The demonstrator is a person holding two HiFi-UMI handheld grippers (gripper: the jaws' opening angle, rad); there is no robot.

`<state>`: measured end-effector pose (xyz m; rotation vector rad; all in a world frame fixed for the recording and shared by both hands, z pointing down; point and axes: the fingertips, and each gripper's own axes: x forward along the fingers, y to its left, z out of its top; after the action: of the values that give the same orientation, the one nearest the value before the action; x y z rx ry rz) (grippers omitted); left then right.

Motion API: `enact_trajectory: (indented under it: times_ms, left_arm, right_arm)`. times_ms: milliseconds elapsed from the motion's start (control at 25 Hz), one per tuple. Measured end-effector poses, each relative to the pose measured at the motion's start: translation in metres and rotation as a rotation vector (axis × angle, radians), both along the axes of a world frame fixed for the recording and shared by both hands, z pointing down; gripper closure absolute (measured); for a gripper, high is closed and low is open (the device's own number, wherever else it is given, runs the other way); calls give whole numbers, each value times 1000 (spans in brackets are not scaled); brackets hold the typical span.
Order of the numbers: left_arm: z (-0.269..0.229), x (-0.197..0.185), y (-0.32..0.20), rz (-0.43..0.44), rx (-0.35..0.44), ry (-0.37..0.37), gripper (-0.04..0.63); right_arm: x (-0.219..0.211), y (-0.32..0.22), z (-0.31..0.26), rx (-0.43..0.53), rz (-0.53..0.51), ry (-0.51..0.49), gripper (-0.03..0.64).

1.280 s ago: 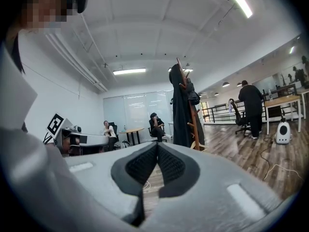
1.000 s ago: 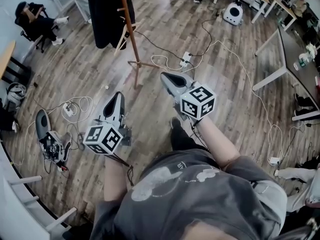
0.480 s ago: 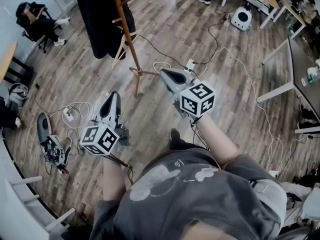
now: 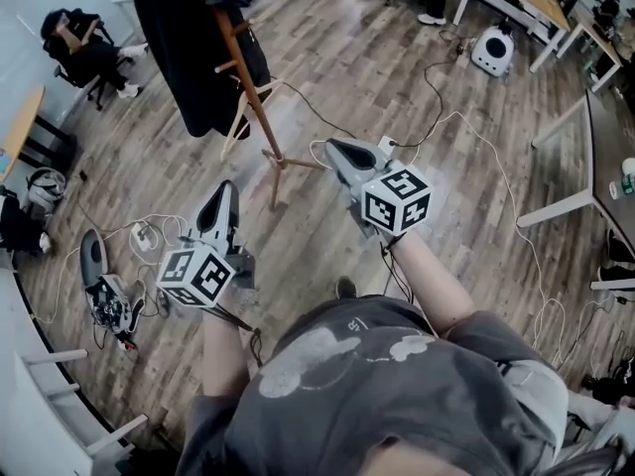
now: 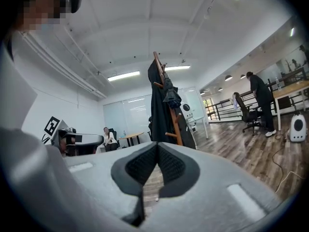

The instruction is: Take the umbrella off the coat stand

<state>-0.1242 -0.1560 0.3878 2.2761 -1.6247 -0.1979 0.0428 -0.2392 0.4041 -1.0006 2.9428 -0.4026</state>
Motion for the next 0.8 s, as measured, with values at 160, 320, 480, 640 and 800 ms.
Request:
enact_trajectory:
  times_ms: [160, 320, 480, 640, 800]
  left_arm:
    - [-5, 10, -22, -29, 14, -24, 592]
    - [-17, 2, -37, -80, 19, -39, 592]
    - [-28, -11, -41, -118, 12, -53, 592]
    - [-25, -22, -53, -129, 11, -52, 592]
    - [-15, -40, -79, -134, 2, -34, 592]
  right_arm:
    - [8, -23, -3, -25, -50, -29, 618]
    - [0, -45, -14, -24, -101, -35, 618]
    - [-16, -60, -27, -23, -144, -49, 618]
    - [-28, -78, -31, 1, -141, -60, 618]
    - [-41, -96, -31, 34, -141, -42, 617]
